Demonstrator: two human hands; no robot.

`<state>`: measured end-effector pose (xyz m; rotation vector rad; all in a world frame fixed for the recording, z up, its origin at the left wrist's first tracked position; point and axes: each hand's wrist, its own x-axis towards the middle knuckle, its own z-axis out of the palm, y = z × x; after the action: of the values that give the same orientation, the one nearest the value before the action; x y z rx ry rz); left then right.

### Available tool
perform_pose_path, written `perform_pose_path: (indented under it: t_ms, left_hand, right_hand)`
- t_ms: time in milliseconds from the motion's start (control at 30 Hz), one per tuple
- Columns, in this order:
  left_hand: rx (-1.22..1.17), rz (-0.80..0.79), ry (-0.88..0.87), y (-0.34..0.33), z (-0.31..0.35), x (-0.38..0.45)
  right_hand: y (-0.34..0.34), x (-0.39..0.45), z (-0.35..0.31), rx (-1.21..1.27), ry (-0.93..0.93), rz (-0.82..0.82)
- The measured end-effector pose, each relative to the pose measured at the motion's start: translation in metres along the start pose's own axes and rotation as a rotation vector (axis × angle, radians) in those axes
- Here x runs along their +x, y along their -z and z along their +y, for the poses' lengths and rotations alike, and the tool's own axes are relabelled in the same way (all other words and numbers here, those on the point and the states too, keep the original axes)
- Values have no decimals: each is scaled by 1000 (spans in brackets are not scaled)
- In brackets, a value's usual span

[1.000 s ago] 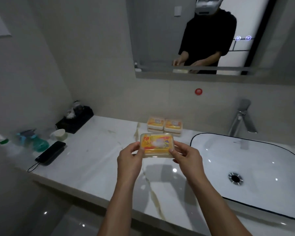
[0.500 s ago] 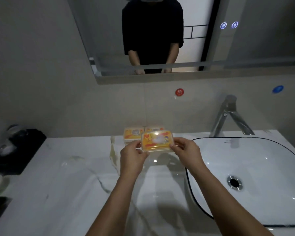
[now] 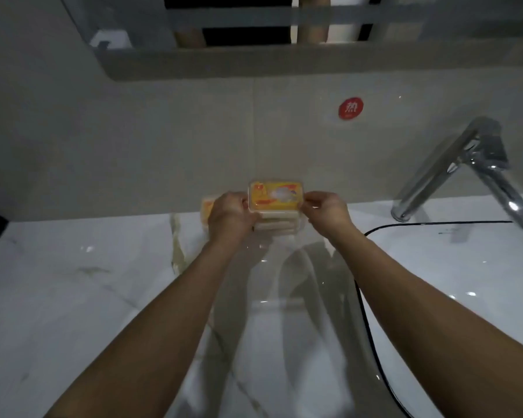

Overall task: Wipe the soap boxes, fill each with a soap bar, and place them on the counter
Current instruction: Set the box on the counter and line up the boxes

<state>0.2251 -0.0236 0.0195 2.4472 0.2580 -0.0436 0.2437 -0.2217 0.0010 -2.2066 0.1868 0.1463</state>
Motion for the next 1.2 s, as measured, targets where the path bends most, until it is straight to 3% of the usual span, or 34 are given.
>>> perform_pose_path:
  t_ms: [300, 600, 967, 1100, 1200]
  left_hand:
    - [166, -35, -32, -27, -14, 36]
    - [211, -24, -99, -34, -21, 39]
    - [286, -18, -171, -25, -23, 40]
    - [387, 65, -108, 2, -51, 39]
    - [390, -34, -21, 15, -78, 34]
  right_hand:
    - [-18, 33, 19, -90, -11, 24]
    - [-15, 32, 24, 13, -30, 8]
    - [-16, 21, 14, -194, 71, 34]
    - [-18, 23, 18, -278, 53, 18]
    - [-23, 22, 21, -325, 42, -1]
